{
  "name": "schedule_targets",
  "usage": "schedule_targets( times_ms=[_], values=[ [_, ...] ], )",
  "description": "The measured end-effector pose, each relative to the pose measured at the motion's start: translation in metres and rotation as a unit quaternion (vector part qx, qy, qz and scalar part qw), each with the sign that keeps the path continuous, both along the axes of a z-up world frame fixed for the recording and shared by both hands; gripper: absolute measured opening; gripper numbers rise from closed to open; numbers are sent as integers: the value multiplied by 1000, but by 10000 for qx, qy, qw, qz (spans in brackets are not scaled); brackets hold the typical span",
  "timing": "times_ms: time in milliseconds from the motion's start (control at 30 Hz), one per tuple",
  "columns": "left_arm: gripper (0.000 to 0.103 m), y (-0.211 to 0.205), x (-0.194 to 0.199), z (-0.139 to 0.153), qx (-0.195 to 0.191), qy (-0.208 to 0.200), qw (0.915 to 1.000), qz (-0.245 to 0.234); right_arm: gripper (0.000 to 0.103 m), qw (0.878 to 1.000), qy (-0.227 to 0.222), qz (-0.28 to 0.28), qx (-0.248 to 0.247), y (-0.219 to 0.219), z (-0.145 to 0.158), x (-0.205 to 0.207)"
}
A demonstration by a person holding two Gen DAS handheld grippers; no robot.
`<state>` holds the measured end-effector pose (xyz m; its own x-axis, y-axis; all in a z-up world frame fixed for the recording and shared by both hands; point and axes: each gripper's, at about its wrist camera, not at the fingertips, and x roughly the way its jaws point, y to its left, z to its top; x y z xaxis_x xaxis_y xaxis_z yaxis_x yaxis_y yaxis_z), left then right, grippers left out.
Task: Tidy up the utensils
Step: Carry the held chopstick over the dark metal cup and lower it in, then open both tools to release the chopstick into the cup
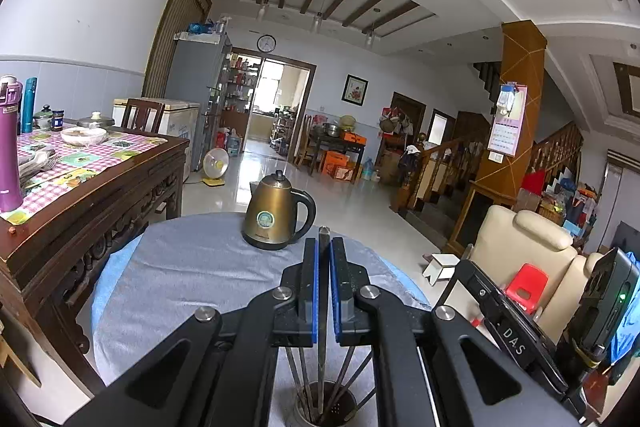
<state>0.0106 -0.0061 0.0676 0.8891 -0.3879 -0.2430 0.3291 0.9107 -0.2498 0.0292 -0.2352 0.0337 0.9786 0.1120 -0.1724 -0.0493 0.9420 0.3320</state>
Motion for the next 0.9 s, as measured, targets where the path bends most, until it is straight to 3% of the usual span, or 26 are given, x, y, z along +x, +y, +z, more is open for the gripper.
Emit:
schedule_targets(
  times_ms=[400,900],
  values=[
    [5,-17,2,-16,246,-32,9996,99,6,9993,235,-280,51,-3,-21,10],
    [5,-32,4,-28,534,8,9982,257,6,9985,534,-69,127,1,-38,12]
  ],
)
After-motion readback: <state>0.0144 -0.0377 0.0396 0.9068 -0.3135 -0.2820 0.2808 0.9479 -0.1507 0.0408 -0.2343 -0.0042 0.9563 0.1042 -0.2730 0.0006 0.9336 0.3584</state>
